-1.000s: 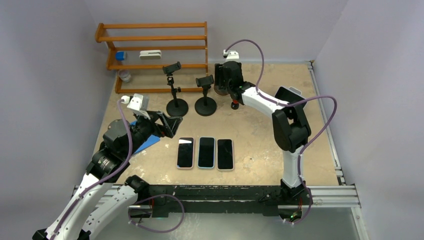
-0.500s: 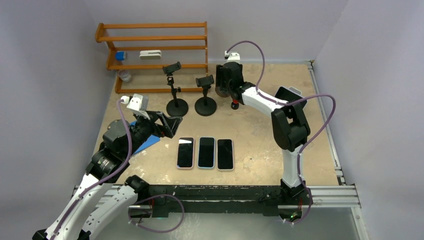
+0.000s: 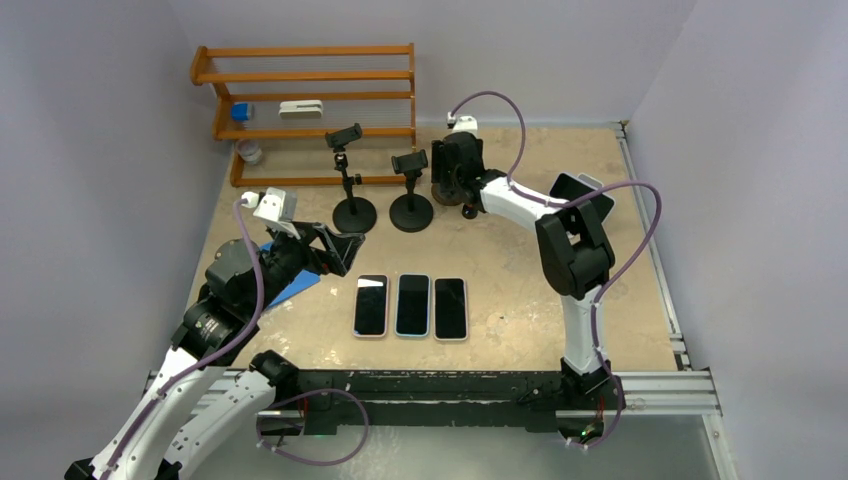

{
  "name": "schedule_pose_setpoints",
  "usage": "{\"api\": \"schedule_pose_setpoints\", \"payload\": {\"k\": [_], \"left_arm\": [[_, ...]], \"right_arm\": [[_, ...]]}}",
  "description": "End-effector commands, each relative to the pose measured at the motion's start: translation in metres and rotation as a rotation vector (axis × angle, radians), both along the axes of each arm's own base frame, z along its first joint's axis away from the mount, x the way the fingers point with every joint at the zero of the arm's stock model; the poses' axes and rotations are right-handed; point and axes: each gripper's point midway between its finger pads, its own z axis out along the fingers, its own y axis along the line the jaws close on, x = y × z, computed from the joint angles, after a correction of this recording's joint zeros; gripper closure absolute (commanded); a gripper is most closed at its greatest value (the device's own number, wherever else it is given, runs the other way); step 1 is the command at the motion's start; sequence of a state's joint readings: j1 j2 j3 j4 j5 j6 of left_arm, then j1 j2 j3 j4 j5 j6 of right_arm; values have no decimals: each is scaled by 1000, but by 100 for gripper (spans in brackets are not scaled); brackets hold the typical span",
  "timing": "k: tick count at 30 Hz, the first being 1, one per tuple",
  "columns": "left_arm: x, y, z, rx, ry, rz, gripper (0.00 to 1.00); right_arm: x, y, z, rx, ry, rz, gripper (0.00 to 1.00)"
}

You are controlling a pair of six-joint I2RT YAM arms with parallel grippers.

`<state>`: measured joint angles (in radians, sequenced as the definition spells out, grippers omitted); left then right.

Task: Remove the phone from the phone stand
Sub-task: Place the phone stand at the center of the board.

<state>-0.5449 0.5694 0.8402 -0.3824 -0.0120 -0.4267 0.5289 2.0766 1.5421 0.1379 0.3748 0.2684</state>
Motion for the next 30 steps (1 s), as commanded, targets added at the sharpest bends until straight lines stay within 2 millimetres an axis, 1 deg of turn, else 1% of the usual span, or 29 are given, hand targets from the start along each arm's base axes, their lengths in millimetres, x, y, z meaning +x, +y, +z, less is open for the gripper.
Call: {"api": "schedule_pose_setpoints", "payload": {"k": [1, 2, 4, 8, 12, 14, 17, 22, 25, 26, 28, 30], "left_arm": [[0, -1, 22, -34, -65, -5, 7], [0, -1, 22, -34, -65, -6, 7], [0, -2, 22, -33, -65, -7, 7], [1, -2, 21, -32, -61, -7, 7], [1, -2, 21, -31, -60, -7, 7], [1, -2, 21, -32, -61, -7, 7], [0, -2, 22, -34, -64, -10, 7], [0, -3, 22, -31, -62, -13, 7], [0, -3, 24, -37, -66, -13, 6], [0, -3, 24, -38, -67, -13, 6], [-1, -3, 25, -42, -66, -13, 5], [0, -3, 24, -42, -62, -12, 5]], "right_arm": [[5, 2, 14, 36, -37, -11, 38], [4, 2, 13, 38, -33, -11, 32], [3, 2, 14, 40, -32, -9, 24], [1, 0, 19, 44, -39, -14, 14], [-1, -1, 34, 66, -61, -18, 6], [-4, -2, 48, 85, -83, -20, 2], [-7, -8, 78, 123, -138, -42, 1], [-16, -20, 145, 239, -252, -84, 1], [-28, -30, 190, 319, -334, -107, 1], [-34, -33, 207, 342, -379, -105, 1], [-52, -39, 229, 396, -443, -83, 1], [-70, -48, 241, 454, -486, -88, 1]]}}
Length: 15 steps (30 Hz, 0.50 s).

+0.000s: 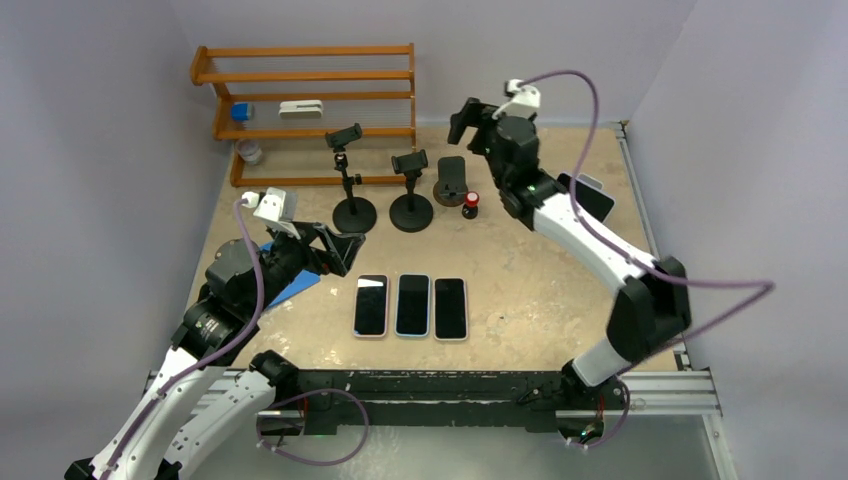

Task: Remove the phone from the phone stand
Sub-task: Place the phone stand at the center of the board, then remove the phone from the phone stand.

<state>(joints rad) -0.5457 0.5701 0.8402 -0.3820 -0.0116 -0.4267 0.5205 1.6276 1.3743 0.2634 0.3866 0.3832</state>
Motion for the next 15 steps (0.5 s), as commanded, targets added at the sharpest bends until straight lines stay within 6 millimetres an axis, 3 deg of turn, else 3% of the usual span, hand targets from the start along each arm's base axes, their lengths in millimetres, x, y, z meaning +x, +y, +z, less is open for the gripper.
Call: {"api": "schedule_pose_setpoints", "payload": {"k": [1, 5, 11, 15], "left_arm": [[-1, -6, 24, -42, -61, -29, 4], [-3, -12, 22, -35, -58, -64, 4], [-4, -15, 20, -36, -58, -85, 4], [-6, -16, 21, -43, -60, -88, 4]], "right_arm": [[-33, -25, 54, 168, -170, -38, 1], [-52, -54, 58, 188, -218, -113, 4], [-51, -99, 38, 264, -123, -110, 3], [-64, -148, 31, 362, -149, -190, 3]]}}
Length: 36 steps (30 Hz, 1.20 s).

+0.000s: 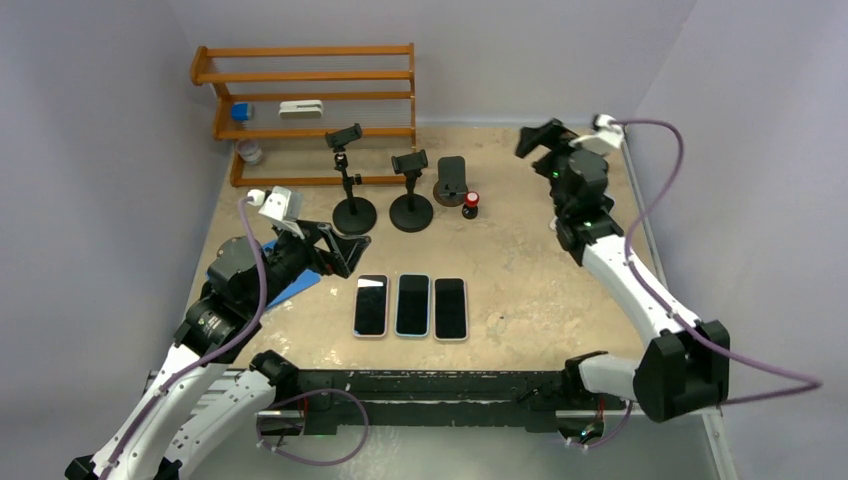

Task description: Remove the phone from the phone stand

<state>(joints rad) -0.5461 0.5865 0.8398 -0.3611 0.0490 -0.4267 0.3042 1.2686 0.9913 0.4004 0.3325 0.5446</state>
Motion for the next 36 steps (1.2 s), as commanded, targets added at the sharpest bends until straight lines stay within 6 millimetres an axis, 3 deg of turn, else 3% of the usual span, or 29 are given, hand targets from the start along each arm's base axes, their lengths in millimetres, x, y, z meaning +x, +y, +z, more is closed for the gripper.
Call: {"api": "schedule_pose_setpoints", "payload": {"k": [1, 5, 9, 13, 19, 28, 31, 36], "left_arm": [[-4, -5, 20, -38, -60, -30, 4], [-7, -9, 20, -44, -58, -47, 4], [-11, -10, 24, -54, -68, -63, 4], [-16, -12, 26, -57, -77, -76, 4], [-21, -12, 30, -63, -92, -84, 4], [-24, -13, 31, -66, -95, -95, 4], [-24, -14, 30, -65, -94, -99, 4], [-23, -17, 29, -63, -89, -107, 5]], "right_arm": [[-20, -42, 14, 169, -68, -50, 3], [-36, -95, -20, 253, -42, -183, 3], [-55, -132, -49, 300, -43, -308, 4], [-63, -153, -72, 314, -17, -389, 4], [-60, -177, -94, 280, 43, -489, 4], [-40, -200, -90, 168, 121, -565, 5], [-31, -202, -72, 54, 91, -538, 9], [-18, -199, -65, -105, 144, -560, 9]]}}
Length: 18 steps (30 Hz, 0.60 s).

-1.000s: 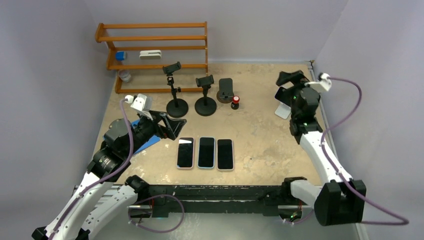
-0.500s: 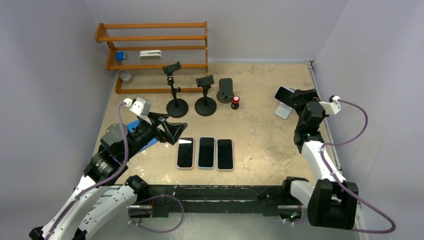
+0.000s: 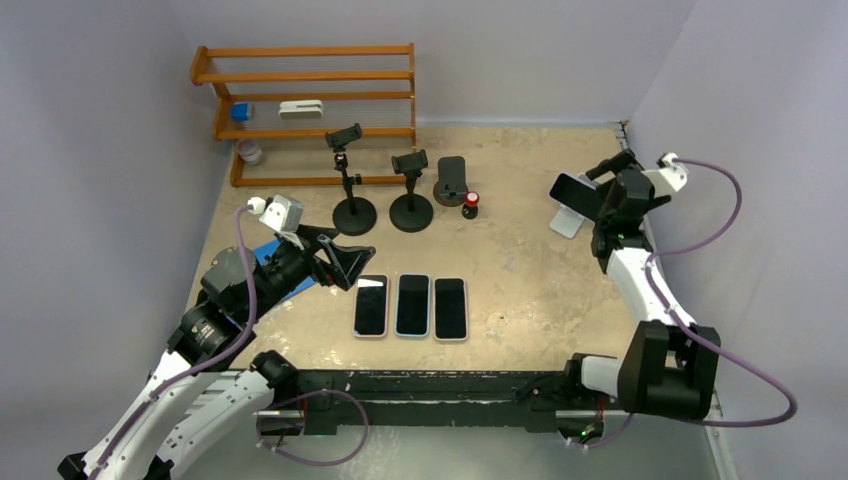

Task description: Remove the phone from the phone stand

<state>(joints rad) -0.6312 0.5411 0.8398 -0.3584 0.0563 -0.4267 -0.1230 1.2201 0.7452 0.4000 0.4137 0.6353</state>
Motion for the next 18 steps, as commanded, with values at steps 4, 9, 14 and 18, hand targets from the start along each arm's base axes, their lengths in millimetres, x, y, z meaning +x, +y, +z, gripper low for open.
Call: {"api": "schedule_pose_setpoints", "payload": {"k": [4, 9, 14, 18], "left_arm": [[-1, -3, 17, -36, -48, -16, 5], [0, -2, 17, -33, -48, -9, 5], [-1, -4, 17, -34, -49, -17, 5], [-2, -5, 17, -34, -51, -24, 5]], "right_arm": [[18, 3, 13, -125, 92, -42, 6], [6, -6, 4, 23, -60, 41, 4], [-3, -11, 8, 62, -167, 85, 4], [8, -5, 20, 10, -213, 159, 5]]}}
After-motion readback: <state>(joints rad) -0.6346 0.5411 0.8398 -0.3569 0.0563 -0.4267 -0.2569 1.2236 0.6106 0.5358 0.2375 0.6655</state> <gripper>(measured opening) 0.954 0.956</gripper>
